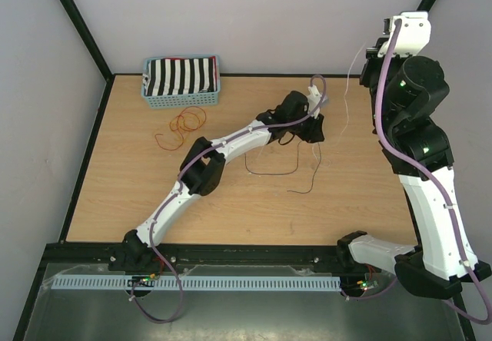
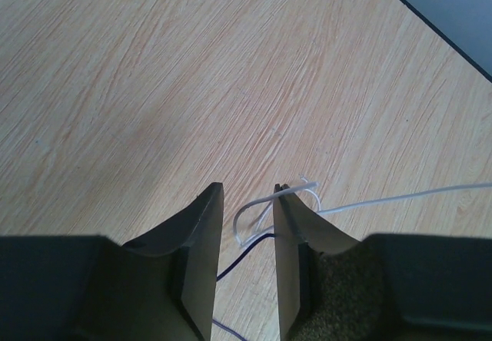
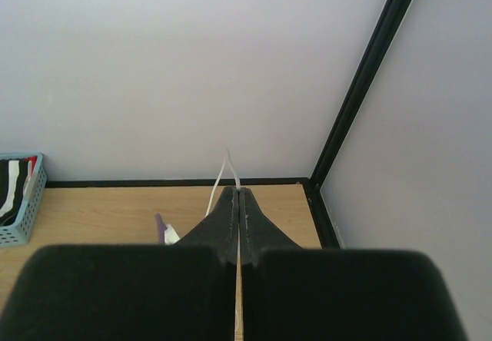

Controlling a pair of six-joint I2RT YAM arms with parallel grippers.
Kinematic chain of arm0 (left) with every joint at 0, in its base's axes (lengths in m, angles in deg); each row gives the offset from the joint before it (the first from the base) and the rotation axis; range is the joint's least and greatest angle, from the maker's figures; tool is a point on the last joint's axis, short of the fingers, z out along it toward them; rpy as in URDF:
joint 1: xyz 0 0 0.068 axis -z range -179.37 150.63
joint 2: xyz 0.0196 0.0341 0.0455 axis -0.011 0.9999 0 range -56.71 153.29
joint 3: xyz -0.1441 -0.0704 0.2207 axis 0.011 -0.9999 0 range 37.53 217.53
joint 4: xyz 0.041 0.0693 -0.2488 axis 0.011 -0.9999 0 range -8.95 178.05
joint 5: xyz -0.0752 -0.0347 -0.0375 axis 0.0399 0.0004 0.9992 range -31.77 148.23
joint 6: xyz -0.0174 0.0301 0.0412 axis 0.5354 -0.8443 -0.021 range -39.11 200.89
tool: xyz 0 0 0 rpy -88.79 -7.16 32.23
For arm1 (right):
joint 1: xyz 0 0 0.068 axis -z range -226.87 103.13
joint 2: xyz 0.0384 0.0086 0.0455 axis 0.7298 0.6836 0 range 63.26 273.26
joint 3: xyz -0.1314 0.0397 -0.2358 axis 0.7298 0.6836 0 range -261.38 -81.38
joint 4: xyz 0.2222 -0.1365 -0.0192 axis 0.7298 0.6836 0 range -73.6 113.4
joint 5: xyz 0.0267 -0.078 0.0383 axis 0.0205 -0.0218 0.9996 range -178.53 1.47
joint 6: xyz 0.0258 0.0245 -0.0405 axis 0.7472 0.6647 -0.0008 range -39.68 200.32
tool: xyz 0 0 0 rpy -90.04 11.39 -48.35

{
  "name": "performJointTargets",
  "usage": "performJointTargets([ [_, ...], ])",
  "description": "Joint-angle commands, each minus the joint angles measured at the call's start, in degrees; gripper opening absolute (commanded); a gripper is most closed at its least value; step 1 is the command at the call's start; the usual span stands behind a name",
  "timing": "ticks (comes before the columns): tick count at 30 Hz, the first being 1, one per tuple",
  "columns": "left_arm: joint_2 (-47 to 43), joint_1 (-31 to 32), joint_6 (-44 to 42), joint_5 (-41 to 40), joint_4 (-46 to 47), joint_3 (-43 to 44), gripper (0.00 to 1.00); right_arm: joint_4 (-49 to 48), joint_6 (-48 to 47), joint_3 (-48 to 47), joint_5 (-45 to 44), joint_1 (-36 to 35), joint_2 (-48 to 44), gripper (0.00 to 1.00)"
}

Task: Zip-tie the wires
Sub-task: Straighten the cable at the center of the board.

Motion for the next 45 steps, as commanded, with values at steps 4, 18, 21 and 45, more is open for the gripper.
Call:
performJointTargets([
  [4, 0.41, 0.53, 0.29, -0.98, 2.38, 2.47, 0.13, -1.38, -1.15, 0.18, -1.44, 0.12, -1.03, 0.00],
  [18, -6.27, -6.42, 7.20, -7.46, 10.62, 7.09, 0.00, -3.54, -8.02, 2.99, -16.76, 0.08, -0.10, 0.00],
  [21, -7.52, -9.08, 9.79, -8.78, 12.66, 7.35, 0.00, -4.45, -8.74, 3.53, -17.72, 0.13, 0.55, 0.00],
  [45, -72.94, -55.06, 15.00, -4.86, 12.94, -77.54, 0.00, -5.51, -5.21, 18.26, -23.72, 11.05, 6.70, 0.00],
])
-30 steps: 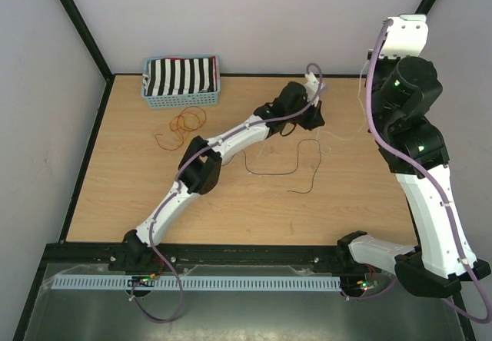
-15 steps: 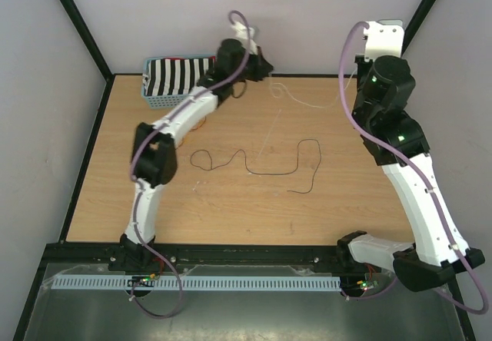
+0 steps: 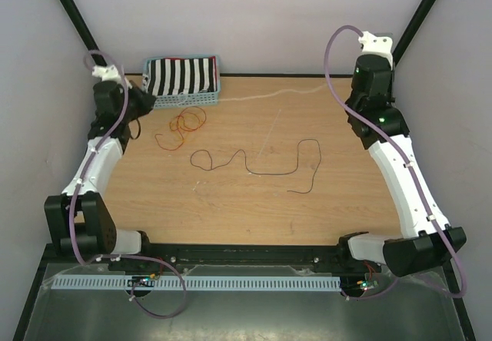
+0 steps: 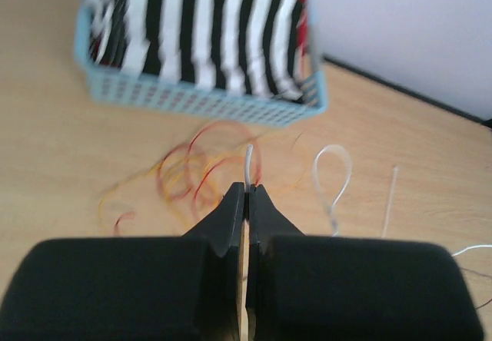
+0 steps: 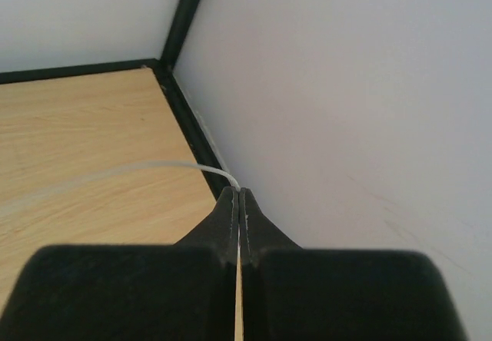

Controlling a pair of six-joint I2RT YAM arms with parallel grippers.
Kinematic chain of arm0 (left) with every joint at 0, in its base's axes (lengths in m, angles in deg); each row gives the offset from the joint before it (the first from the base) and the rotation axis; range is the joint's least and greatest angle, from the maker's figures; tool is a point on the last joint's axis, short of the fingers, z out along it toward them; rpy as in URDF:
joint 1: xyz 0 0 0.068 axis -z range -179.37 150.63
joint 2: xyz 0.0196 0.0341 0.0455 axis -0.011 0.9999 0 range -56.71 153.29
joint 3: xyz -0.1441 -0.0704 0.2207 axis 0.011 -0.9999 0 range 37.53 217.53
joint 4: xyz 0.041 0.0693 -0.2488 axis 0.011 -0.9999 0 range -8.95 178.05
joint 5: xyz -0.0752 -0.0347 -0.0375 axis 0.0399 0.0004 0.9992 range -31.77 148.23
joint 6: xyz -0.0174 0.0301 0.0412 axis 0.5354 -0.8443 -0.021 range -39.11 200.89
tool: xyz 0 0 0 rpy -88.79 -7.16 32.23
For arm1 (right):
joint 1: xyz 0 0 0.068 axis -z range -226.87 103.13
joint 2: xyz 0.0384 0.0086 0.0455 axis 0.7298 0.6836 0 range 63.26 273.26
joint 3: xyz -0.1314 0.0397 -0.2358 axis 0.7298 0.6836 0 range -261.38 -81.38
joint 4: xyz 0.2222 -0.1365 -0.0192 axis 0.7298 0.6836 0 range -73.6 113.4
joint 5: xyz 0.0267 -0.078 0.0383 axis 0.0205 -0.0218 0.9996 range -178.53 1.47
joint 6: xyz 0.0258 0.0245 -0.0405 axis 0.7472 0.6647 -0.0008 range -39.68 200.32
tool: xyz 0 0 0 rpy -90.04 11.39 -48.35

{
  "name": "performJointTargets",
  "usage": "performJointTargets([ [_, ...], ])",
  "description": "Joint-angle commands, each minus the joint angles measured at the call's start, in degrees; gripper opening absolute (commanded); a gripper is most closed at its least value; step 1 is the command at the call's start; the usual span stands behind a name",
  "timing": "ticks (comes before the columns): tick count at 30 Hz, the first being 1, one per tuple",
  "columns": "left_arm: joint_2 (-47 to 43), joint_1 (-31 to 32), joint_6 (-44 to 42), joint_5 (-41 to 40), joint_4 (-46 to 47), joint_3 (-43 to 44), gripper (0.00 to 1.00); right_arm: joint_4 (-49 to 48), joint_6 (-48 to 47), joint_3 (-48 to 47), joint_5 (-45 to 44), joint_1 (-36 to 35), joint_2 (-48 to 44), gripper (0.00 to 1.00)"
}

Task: Zip-tie the wires
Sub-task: Straighten the cable at the center of the board.

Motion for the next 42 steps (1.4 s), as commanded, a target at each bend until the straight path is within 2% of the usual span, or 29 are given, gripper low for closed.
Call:
performJointTargets([
  [1, -3.41, -4.86, 2.58, 4.17, -0.79, -8.11, 0.00, -1.25, -0.26, 1.92, -5.71, 2.79, -0.31, 0.00],
  [9, -6.14, -9.91, 2.94, 3.77, -1.77, -13.80, 0.00, -1.23, 0.42, 4.63, -8.33, 6.63, -0.80, 0.00],
  [16, -7.12, -14.00, 1.29, -2.91, -9.69, -13.05, 0.00, -1.23, 0.96, 5.59, -7.38, 11.13, -1.61, 0.00],
  [21, -7.24, -15.19, 0.46, -4.16, -11.44, -13.11, 0.00, -1.16, 1.52, 6.13, -5.88, 11.52, -1.79, 0.00],
  [25, -7.31, -16.36, 0.17, -8.99, -14.63, -12.35, 0.00, -1.14, 1.40, 6.07, -6.29, 12.81, -1.39, 0.00],
  [29, -7.23, -17.60, 0.37, -4.63, -14.45, -11.64, 0.00, -0.66, 2.85, 5.99, -3.92, 13.25, -1.97, 0.00],
  [32, -6.74, -14.30, 0.37, 0.24, -14.26, -11.40, 0.00, 1.91, 6.20, 5.21, 3.38, 13.26, -2.23, 0.00],
  [36, -6.80, -3.01, -0.90, -1.97, -14.35, -11.71, 0.00, 3.62, 11.52, 6.61, 16.45, 13.29, -4.24, 0.00],
  [38, -5.85, 0.70, 0.23, -2.62, -14.32, -12.11, 0.00, 3.61, 12.19, 8.23, 17.36, 13.28, -4.69, 0.00],
  [42, -3.45, 5.99, 1.09, -3.47, -14.06, -12.60, 0.00, 3.69, 11.02, 11.74, 12.86, 13.25, -3.46, 0.00],
])
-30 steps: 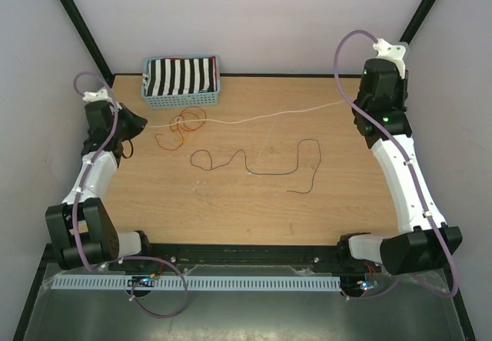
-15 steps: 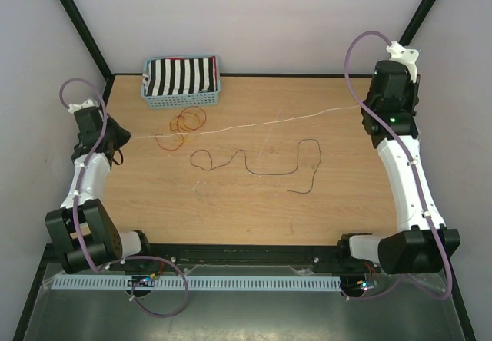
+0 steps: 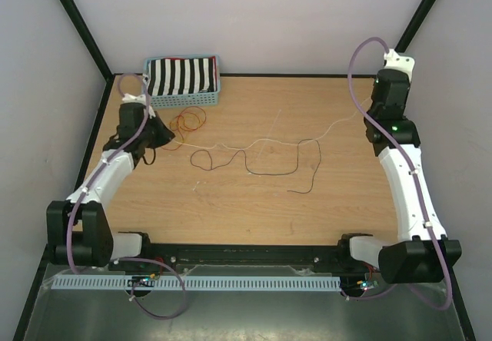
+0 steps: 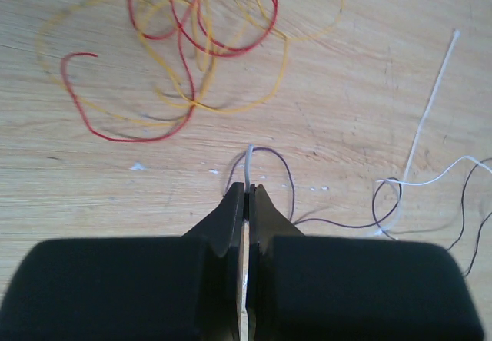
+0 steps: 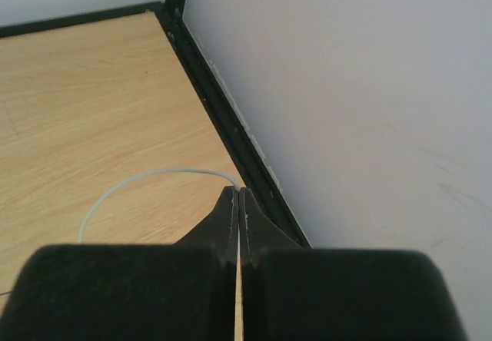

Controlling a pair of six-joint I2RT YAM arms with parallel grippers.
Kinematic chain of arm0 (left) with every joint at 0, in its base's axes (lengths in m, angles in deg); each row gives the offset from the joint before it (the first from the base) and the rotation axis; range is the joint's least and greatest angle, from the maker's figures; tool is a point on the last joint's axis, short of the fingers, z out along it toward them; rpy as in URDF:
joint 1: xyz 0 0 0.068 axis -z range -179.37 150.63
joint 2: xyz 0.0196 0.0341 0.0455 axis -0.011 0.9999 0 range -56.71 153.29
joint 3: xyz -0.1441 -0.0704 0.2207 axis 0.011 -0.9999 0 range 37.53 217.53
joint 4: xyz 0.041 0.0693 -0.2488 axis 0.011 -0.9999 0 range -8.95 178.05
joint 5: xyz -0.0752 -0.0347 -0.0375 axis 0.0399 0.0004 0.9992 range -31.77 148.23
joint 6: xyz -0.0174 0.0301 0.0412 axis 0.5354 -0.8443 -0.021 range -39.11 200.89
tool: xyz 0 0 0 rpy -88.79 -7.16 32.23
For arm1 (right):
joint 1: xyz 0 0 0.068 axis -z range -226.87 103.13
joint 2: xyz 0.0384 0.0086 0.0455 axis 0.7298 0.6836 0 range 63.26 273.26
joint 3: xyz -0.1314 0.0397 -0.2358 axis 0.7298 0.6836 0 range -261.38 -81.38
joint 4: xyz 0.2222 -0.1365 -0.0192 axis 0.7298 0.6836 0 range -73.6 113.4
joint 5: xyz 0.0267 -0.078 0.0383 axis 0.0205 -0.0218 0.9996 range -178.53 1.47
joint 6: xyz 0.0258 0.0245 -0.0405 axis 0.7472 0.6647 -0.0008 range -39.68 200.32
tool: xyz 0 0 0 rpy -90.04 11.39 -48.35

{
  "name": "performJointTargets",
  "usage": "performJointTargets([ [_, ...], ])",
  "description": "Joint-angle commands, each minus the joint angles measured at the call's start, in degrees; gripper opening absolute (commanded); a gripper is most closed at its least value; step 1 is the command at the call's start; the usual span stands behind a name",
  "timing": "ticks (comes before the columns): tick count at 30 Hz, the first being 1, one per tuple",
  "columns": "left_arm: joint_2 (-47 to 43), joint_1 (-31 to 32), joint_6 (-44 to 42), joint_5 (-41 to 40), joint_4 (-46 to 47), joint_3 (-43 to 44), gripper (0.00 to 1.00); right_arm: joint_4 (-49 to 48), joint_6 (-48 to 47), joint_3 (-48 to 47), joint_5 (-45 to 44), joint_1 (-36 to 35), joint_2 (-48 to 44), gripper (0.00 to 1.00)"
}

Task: Zip-tie the wires
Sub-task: Straighten the cable at the center of the board.

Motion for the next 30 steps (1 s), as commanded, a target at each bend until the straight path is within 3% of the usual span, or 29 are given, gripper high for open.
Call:
performJointTargets([
  [1, 2.51, 4.32, 0.66, -2.00, 0.08, 0.34, 0.00, 1.39, 1.67, 3.68, -0.20, 0.22, 0.77, 0.00],
  [10, 4.11, 6.27, 2.85, -5.15, 1.52, -4.75, 0.00, 1.37, 2.83, 7.59, -8.99, 0.28, 1.07, 0.00],
  [13, 4.04, 6.29, 3.16, -6.84, 1.65, -6.73, 0.00, 1.38, 3.92, 8.03, -7.83, 0.34, 1.26, 0.08],
  [18, 3.39, 6.16, 2.63, -8.72, 1.53, -8.92, 0.00, 1.38, 5.19, 9.14, -5.12, 0.35, 1.56, 0.37],
  [21, 3.56, 6.20, 2.62, -7.91, 1.68, -9.15, 0.00, 1.59, 5.35, 8.85, -3.98, 0.32, 1.12, 0.47],
  [24, 4.27, 6.21, 2.61, -6.93, 1.63, -9.22, 0.00, 1.72, 5.32, 8.46, -3.34, 0.36, 0.27, 0.63],
  [27, 4.51, 6.21, 2.59, -7.17, 1.63, -9.71, 0.00, 1.90, 5.25, 8.06, -1.25, 0.39, -0.07, 0.69],
  [30, 4.38, 6.05, 2.42, -7.62, 1.57, -9.99, 0.02, 1.95, 6.32, 7.95, 7.62, 0.37, -0.55, 0.74],
])
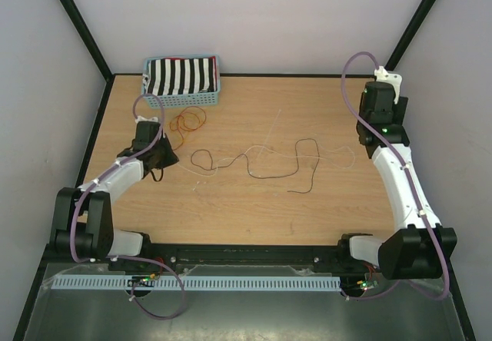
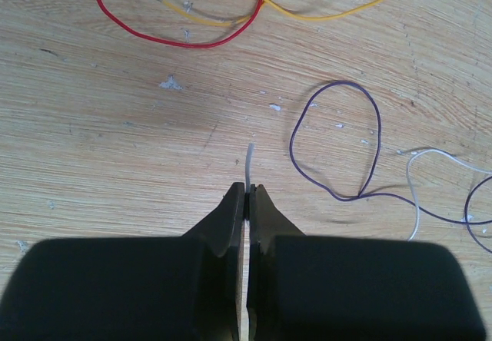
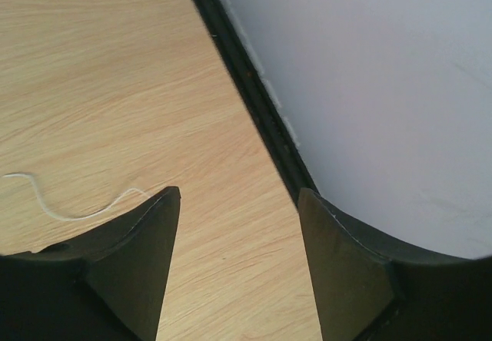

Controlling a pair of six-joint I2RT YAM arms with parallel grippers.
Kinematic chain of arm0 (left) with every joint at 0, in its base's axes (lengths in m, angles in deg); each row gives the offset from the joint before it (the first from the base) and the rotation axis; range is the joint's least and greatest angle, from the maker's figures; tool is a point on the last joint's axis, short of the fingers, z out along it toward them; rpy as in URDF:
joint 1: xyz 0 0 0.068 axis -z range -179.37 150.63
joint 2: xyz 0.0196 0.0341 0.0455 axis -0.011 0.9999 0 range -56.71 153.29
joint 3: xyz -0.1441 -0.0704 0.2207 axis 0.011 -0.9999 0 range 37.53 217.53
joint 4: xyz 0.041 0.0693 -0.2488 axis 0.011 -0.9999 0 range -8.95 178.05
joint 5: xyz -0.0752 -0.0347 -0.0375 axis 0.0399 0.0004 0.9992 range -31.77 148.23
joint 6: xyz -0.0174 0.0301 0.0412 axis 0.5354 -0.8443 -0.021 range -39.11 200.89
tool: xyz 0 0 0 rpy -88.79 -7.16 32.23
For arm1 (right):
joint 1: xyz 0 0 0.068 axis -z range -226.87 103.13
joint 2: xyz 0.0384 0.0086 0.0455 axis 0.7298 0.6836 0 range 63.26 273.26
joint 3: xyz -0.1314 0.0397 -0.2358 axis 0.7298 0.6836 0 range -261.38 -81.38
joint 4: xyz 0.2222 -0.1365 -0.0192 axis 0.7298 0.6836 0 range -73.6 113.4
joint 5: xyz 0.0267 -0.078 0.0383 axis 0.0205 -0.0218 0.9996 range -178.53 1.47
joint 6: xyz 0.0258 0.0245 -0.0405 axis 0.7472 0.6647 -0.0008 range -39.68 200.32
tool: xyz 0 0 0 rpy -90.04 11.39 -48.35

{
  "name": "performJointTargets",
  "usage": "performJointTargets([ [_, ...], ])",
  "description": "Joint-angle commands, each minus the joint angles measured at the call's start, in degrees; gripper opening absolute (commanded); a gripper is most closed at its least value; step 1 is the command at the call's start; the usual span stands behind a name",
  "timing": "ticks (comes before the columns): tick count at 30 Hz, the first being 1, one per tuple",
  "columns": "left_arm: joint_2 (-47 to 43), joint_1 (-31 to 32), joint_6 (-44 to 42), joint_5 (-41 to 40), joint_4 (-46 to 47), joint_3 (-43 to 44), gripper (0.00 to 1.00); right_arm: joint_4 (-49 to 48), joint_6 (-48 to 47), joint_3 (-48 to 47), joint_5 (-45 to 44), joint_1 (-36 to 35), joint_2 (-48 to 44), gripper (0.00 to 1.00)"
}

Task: Zip-tie the wires
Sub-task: Straighten the cable at the center of the board, then untie the cable at the center of the board.

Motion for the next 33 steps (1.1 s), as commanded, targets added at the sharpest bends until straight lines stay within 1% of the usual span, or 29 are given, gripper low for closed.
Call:
performJointTargets([
  [1, 0.17, -0.48, -0.09, -0.58, 0.77, -1.09, 0.04, 0.33, 1.86, -0.62, 14.20, 0.33, -2.08, 0.75],
  [4, 0.21, -1.58, 0.42, -0.33, 0.73, -1.55, 0.05, 0.25, 3.96, -0.06, 24.01, 0.31, -2.16, 0.79],
  [6, 0.29, -2.38, 0.59, -0.15, 0.77, -2.08, 0.09, -0.27, 5.17, 0.93, 28.56, 0.26, -2.00, 0.79],
  [8, 0.13, -3.05, 0.65, 0.16, 0.77, -2.53, 0.20, -1.12, 5.78, 2.05, 31.01, 0.24, -1.59, 0.80],
  [14, -2.76, -6.17, 0.43, 1.04, 0.26, -3.40, 0.43, -5.96, 9.62, 4.02, 39.23, -1.36, -0.15, 0.80],
  [15, -3.37, -6.79, 0.36, 1.22, -0.09, -3.33, 0.49, -7.15, 10.60, 4.37, 40.34, -2.33, 0.23, 0.80],
  [16, -4.13, -7.39, 0.27, 1.21, -0.41, -3.32, 0.59, -8.22, 11.46, 4.42, 40.93, -3.64, 0.68, 0.80],
  [18, -5.84, -8.73, 0.32, 1.24, -1.31, -3.23, 0.71, -9.74, 13.19, 4.08, 40.87, -6.98, 2.25, 0.80],
  [21, -9.17, -10.96, 0.43, 2.00, -2.35, -3.15, 0.83, -13.30, 15.99, 3.93, 41.51, -12.61, 6.16, 0.82],
  [24, -12.98, -11.90, 0.33, 4.19, -2.67, -2.61, 0.93, -19.72, 21.08, 4.50, 44.50, -16.94, 10.58, 0.83],
  [25, -14.15, -12.01, 0.41, 5.20, -2.60, -2.27, 0.97, -22.26, 23.29, 4.71, 45.00, -18.47, 12.30, 0.83],
  [29, -20.03, -12.06, -0.13, 7.93, -2.68, 0.13, 0.99, -31.43, 29.68, 2.88, 44.62, -24.77, 20.85, 0.83],
  [33, -24.65, -12.06, -1.18, 9.64, -2.83, 2.04, 0.99, -37.05, 35.08, -2.54, 44.29, -28.64, 31.25, 0.83],
])
